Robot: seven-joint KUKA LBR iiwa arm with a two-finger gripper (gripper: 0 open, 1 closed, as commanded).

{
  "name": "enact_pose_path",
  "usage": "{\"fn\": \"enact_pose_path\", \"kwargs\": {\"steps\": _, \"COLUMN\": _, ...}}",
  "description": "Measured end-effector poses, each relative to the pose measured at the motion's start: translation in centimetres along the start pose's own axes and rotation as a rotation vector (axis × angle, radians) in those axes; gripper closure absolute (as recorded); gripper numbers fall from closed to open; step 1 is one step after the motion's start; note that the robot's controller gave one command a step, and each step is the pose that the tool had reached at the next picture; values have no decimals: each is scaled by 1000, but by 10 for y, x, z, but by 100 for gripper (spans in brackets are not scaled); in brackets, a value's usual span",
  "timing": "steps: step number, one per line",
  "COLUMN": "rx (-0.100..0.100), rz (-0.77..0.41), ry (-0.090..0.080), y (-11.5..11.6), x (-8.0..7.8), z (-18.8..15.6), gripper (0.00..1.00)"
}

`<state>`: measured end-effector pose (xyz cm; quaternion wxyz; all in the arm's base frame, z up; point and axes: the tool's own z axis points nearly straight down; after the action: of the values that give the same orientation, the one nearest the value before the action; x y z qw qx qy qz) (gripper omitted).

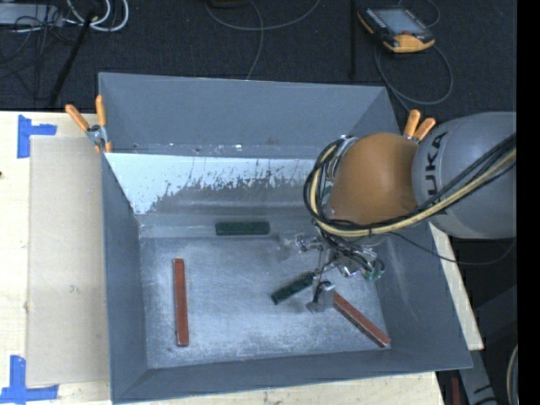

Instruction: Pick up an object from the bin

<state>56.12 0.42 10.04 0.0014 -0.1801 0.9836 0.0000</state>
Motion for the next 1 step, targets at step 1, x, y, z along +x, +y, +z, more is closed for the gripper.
{"fn": "enact_pose_path", "kwargs": {"steps": 1, "rx": -1, "rz": -152, "ry": 0, "y": -1, "x": -29, "z": 1, "gripper": 0}}
